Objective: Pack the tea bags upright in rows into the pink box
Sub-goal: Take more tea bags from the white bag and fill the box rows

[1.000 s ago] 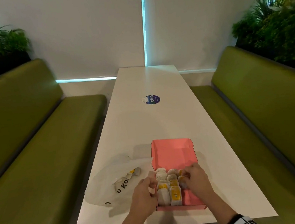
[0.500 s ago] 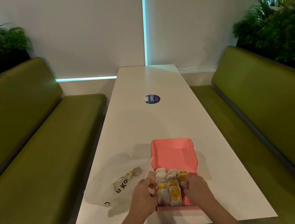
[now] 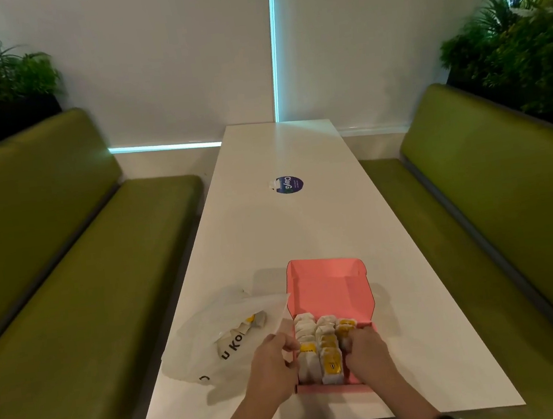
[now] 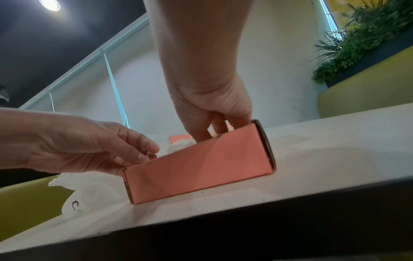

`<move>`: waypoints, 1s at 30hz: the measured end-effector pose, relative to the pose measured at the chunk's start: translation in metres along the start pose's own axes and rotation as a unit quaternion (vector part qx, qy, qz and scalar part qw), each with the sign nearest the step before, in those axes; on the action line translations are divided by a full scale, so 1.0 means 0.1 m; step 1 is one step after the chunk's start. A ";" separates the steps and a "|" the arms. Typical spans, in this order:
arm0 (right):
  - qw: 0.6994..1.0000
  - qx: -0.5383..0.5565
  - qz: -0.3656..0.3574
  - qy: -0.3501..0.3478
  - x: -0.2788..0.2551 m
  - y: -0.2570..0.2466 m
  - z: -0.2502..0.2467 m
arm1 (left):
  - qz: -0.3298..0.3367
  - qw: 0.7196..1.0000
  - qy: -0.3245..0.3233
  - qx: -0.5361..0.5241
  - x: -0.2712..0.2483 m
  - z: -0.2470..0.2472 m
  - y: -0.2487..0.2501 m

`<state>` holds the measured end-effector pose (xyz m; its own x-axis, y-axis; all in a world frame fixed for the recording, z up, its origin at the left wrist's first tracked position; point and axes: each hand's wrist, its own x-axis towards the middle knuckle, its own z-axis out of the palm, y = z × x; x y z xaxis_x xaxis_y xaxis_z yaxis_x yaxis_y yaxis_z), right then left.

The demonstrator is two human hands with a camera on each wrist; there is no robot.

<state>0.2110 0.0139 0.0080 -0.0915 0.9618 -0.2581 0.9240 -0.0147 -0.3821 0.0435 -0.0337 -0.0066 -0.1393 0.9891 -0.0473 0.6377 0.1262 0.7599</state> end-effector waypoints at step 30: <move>0.976 -0.077 -0.142 -0.144 0.15 -1.51 0.12 | -0.197 0.944 0.077 0.254 -0.04 -1.03 -0.17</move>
<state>0.0660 0.0271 0.0513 -0.4323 0.8037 -0.4089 0.8891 0.3044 -0.3417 -0.0451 -0.0481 0.0473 -0.5255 0.8398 -0.1362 0.7885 0.5409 0.2926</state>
